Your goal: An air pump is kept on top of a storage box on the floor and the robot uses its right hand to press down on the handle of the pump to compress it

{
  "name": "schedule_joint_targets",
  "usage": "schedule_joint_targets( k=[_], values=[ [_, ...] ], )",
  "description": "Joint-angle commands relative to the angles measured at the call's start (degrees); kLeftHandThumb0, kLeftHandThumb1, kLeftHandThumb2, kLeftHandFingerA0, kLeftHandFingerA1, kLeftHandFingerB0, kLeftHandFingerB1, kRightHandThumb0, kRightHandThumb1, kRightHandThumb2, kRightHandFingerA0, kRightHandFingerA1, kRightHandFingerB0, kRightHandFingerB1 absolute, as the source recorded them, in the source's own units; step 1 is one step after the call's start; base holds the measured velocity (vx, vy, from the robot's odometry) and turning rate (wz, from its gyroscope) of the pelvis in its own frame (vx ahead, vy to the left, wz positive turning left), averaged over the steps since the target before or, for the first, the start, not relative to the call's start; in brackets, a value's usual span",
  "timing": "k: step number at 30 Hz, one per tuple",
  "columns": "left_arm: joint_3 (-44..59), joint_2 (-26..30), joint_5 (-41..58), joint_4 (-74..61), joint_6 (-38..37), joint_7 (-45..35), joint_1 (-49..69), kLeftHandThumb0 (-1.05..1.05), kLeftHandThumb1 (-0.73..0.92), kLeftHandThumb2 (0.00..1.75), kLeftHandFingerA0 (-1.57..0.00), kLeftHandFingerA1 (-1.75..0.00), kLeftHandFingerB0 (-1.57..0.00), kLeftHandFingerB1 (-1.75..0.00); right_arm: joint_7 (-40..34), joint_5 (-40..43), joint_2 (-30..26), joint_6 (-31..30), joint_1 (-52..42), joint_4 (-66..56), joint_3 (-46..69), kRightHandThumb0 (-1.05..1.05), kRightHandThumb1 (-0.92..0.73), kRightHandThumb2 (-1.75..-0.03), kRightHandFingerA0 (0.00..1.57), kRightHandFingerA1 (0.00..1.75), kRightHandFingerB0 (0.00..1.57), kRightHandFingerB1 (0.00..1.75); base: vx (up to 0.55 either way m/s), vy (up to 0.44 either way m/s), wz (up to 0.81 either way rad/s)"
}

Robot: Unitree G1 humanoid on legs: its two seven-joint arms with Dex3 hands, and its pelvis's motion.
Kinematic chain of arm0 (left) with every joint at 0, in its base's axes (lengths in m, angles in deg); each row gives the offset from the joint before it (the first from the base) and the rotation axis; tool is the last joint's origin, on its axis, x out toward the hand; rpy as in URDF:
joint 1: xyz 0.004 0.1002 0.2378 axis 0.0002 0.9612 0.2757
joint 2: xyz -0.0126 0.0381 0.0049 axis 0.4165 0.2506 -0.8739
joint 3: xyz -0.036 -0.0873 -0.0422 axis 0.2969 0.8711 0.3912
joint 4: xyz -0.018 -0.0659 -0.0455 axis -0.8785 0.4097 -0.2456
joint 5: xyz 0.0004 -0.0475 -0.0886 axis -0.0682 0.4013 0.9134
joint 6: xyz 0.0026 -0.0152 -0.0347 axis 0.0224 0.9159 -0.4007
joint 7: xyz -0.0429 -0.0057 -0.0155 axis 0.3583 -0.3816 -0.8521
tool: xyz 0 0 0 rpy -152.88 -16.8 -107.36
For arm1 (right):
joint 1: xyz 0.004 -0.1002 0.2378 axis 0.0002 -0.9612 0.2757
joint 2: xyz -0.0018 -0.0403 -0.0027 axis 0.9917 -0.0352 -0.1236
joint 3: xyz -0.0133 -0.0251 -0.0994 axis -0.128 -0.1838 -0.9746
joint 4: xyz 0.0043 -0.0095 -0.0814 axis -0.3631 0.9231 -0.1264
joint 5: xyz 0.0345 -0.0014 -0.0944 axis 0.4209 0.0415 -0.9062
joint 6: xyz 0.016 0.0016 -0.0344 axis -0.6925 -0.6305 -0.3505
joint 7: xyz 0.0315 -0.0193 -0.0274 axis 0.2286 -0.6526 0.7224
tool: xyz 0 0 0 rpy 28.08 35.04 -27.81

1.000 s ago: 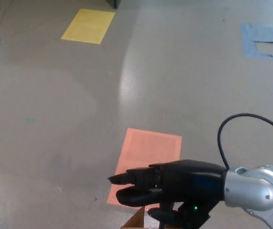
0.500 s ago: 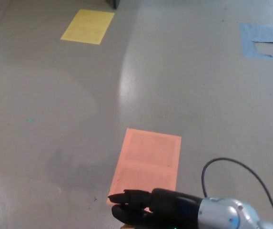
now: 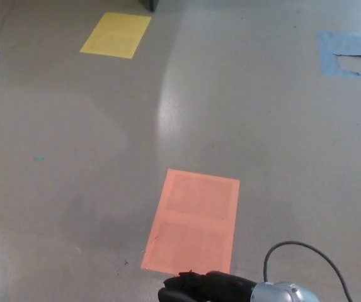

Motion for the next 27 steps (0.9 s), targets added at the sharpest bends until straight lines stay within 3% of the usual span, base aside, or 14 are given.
schedule_joint_targets(
  k=[1,5,8,9,10,13,14,17,18,19,20,22,23,27],
  values=[
    [-1.0,1.5,-0.7,0.1,-0.5,-1.4,-2.3,-0.72,0.92,0.8,-0.09,-0.32,-0.07,-0.26,-13.5,-3.5,4.7,5.6,6.5,24.2,4.0,-0.88,-0.75,-1.11,0.06,0.23,0.06,0.2,0.0,0.0,0.0],
    [-0.7,1.5,-0.1,-0.3,-0.6,-2.0,-2.5,-0.76,0.86,1.14,-0.07,-0.35,-0.08,-0.31,-14.6,-4.1,5.6,5.6,8.7,28.3,4.1,-0.88,-0.75,-1.1,0.08,0.27,0.07,0.21,0.0,0.0,0.0],
    [-0.5,1.5,0.3,-0.5,-0.9,-2.6,-2.7,-0.76,0.86,1.14,-0.08,-0.35,-0.08,-0.31,-15.4,-4.2,6.2,5.6,9.8,30.4,4.6,-0.88,-0.74,-1.1,0.08,0.28,0.08,0.22,0.0,0.0,0.0],
    [-0.6,1.4,0.2,-0.6,-0.8,-2.4,-2.8,-0.75,0.85,1.13,-0.08,-0.35,-0.08,-0.31,-15.6,-4.3,6.2,5.7,10.2,31.0,4.9,-0.88,-0.75,-1.1,0.08,0.29,0.08,0.22,0.0,0.0,0.0],
    [-0.8,1.3,-0.1,-0.6,-0.8,-1.9,-2.9,-0.69,0.92,0.8,-0.08,-0.3,-0.07,-0.26,-15.9,-4.5,6.3,5.6,10.5,31.8,5.0,-0.89,-0.75,-1.11,0.08,0.29,0.08,0.21,0.0,0.0,0.0],
    [-1.3,1.2,-0.7,-0.7,-0.7,-1.1,-2.8,-0.69,0.92,0.79,-0.09,-0.31,-0.07,-0.26,-16.6,-5.1,6.8,5.7,11.1,33.5,5.1,-0.89,-0.75,-1.11,0.08,0.29,0.08,0.22,0.0,0.0,0.0],
    [-1.4,1.1,-0.6,-0.7,-0.8,-1.0,-2.8,-0.68,0.81,1.13,-0.09,-0.45,-0.02,-0.36,-17.2,-5.5,7.0,6.0,11.3,34.2,5.0,-0.89,-0.75,-1.11,0.09,0.3,0.08,0.22,0.0,0.0,0.0],
    [-1.5,0.9,-0.4,-0.7,-0.4,-1.2,-3.0,-0.68,0.82,1.13,-0.08,-0.44,-0.02,-0.35,-18.4,-6.5,7.4,6.7,11.8,35.9,5.3,-0.89,-0.75,-1.11,0.09,0.31,0.09,0.23,0.0,0.0,0.0],
    [-1.4,0.7,-0.2,-0.8,-0.4,-1.3,-3.0,-0.67,0.92,0.79,-0.1,-0.32,-0.06,-0.26,-18.8,-6.8,7.5,6.7,11.8,36.4,5.3,-0.88,-0.75,-1.11,0.09,0.34,0.09,0.25,0.0,0.0,0.0],
    [-1.3,0.5,0.1,-0.8,-0.6,-1.5,-3.0,-0.67,0.92,0.79,-0.1,-0.32,-0.06,-0.26,-19.3,-7.2,7.6,6.8,11.9,37.0,5.4,-0.88,-0.75,-1.11,0.09,0.34,0.09,0.25,0.0,0.0,0.0],
    [-1.4,0.2,0.1,-0.8,-0.6,-1.3,-3.0,-0.68,0.8,1.12,-0.06,-0.44,-0.04,-0.35,-19.7,-7.6,7.7,6.9,11.8,37.5,5.5,-0.88,-0.75,-1.11,0.09,0.34,0.09,0.25,0.0,0.0,0.0],
    [-1.4,-0.1,0.0,-0.8,0.0,-0.4,-3.1,-0.7,0.8,1.12,-0.07,-0.44,-0.03,-0.37,-20.6,-8.4,8.1,6.9,11.7,38.4,5.4,-0.89,-0.75,-1.12,0.1,0.35,0.09,0.25,0.0,0.0,0.0],
    [-1.4,-0.1,0.1,-0.8,0.0,-0.5,-3.2,-0.7,0.8,1.12,-0.07,-0.44,-0.03,-0.36,-21.0,-8.7,8.4,6.9,11.7,38.8,5.5,-0.85,-0.92,-0.68,0.14,0.26,0.08,0.23,0.0,0.0,0.0],
    [-1.7,0.0,-0.2,-1.0,-0.1,-0.4,-3.2,-0.7,0.81,1.12,-0.08,-0.45,-0.02,-0.37,-22.1,-9.5,9.1,7.2,11.5,39.7,6.0,-0.84,-0.9,-0.69,0.14,0.26,0.09,0.23,0.0,0.0,0.0]
  ],
)
